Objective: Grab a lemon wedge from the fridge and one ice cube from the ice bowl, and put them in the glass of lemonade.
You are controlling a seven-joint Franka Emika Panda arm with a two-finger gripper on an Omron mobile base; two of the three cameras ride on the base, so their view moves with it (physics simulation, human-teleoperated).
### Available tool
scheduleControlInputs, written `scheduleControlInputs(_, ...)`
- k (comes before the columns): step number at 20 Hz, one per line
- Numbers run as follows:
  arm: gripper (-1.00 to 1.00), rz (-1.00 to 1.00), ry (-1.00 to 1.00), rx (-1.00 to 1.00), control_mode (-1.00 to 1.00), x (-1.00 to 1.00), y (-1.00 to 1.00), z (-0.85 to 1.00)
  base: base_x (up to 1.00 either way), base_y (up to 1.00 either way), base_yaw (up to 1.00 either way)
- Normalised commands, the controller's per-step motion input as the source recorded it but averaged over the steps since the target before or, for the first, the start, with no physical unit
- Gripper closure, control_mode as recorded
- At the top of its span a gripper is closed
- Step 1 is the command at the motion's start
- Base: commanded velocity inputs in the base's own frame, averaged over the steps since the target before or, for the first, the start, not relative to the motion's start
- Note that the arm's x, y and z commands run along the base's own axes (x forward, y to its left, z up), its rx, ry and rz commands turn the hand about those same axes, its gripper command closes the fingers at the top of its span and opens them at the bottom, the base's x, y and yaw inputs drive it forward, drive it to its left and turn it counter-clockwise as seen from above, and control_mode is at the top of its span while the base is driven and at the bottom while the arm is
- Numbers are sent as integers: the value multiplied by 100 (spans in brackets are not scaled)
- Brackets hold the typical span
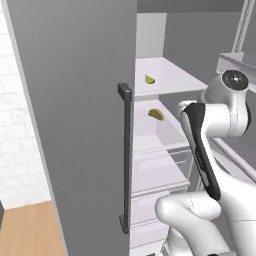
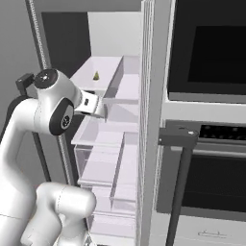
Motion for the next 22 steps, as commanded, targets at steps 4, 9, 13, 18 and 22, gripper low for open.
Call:
scheduleControlInputs(4, -100, 0, 0, 0, 100, 0, 0, 0, 6, -12, 12)
scheduleControlInputs(9, -100, 0, 0, 0, 100, 0, 0, 0, 38, 0, 6)
scheduleControlInputs(13, -100, 0, 0, 0, 100, 0, 0, 0, 56, 0, 1)
scheduleControlInputs(18, -100, 0, 0, 0, 100, 0, 0, 0, 41, 0, 0)
scheduleControlInputs(22, -100, 0, 0, 0, 100, 0, 0, 0, 0, 0, 0)
